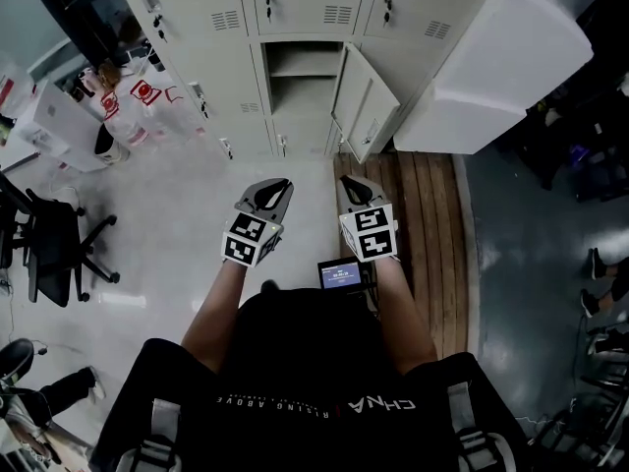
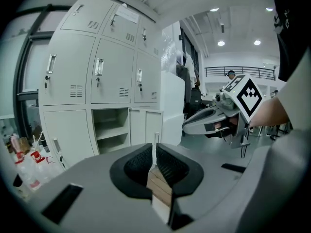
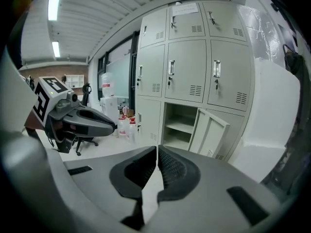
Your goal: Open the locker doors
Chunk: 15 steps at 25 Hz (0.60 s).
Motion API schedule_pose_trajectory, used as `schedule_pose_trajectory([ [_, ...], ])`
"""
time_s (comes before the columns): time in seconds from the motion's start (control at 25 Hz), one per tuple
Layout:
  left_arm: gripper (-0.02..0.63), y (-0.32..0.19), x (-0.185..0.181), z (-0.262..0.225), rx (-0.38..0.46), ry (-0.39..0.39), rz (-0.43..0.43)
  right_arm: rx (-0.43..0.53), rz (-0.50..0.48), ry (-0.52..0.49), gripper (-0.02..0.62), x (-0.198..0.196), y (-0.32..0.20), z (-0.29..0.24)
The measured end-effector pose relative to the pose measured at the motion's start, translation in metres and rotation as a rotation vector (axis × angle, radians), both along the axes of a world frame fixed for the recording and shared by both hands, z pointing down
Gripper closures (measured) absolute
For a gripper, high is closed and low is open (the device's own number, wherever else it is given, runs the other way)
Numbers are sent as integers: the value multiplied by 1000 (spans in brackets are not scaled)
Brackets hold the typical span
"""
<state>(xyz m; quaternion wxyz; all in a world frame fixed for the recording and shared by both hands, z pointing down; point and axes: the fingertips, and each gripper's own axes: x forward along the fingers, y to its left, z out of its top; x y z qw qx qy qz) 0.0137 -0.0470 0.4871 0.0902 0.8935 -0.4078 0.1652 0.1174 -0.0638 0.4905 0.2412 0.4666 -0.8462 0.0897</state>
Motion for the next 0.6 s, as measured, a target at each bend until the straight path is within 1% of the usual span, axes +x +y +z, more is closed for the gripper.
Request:
schedule_pose_trajectory([
  [0.6, 583, 1, -1, 0, 11, 22, -2, -8, 14, 42, 560, 3, 8, 1],
])
